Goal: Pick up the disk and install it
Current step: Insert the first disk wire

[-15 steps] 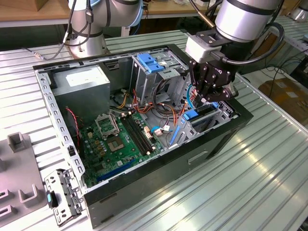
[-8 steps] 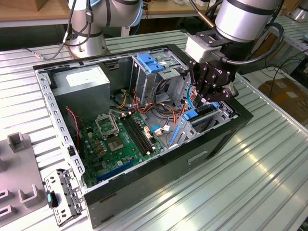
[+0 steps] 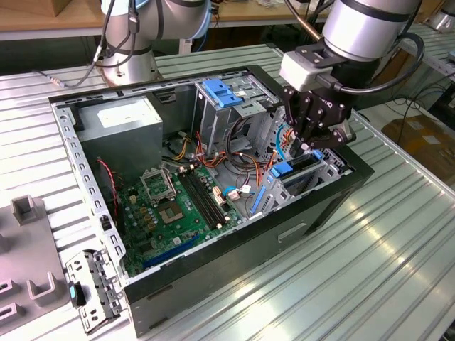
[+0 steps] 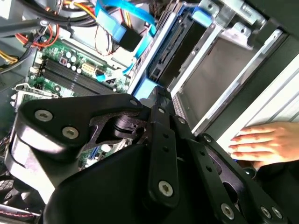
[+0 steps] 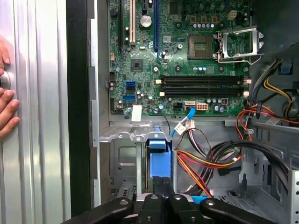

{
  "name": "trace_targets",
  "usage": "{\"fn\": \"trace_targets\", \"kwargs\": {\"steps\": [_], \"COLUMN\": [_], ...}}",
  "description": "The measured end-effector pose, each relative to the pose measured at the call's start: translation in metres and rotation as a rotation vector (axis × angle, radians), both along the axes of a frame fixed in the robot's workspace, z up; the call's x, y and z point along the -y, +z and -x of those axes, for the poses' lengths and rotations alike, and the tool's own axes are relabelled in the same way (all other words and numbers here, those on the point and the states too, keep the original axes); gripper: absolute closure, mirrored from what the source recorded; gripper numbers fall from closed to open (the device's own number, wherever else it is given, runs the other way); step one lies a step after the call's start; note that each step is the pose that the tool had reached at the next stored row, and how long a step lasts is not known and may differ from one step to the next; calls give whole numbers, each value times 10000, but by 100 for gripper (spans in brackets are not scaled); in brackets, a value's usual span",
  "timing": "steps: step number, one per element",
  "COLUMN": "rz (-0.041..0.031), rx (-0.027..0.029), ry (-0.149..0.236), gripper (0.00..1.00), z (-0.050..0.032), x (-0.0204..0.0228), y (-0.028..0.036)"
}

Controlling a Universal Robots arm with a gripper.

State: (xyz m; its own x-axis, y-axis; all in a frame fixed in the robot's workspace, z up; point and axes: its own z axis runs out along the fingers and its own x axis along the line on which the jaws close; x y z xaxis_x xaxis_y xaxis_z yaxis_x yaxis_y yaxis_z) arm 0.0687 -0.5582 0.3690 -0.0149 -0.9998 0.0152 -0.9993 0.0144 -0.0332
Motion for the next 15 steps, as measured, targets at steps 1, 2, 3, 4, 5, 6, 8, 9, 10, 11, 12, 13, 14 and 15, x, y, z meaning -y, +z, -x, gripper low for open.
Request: {"fn": "trace_targets", "kwargs": {"steps": [1, 2, 3, 4, 5, 6, 8, 9, 10, 11, 12, 13, 14, 15], "rz": [2, 1, 1, 1, 1, 1, 1, 3, 2, 2, 10, 11, 11, 12], "rx": [0, 0, -3, -5, -6, -9, -10, -10, -10, -10, -10, -10, -9, -10], "ry": [1, 1, 2, 6, 22, 123, 757, 1026, 1135, 1191, 1212, 1228, 1241, 1256], "gripper": [89, 89, 89, 89, 89, 89, 89, 89, 89, 89, 89, 89, 89, 89], "z": [-40, -58, -74, -93, -106, -123, -123, -124, -127, -130, -147, -187, -209, -229], "x": [-1, -1, 0, -1, -1, -1, 0, 0, -1, -1, 0, 0, 0, 0], "y": [0, 0, 0, 0, 0, 0, 0, 2, 2, 1, 1, 1, 1, 2]}}
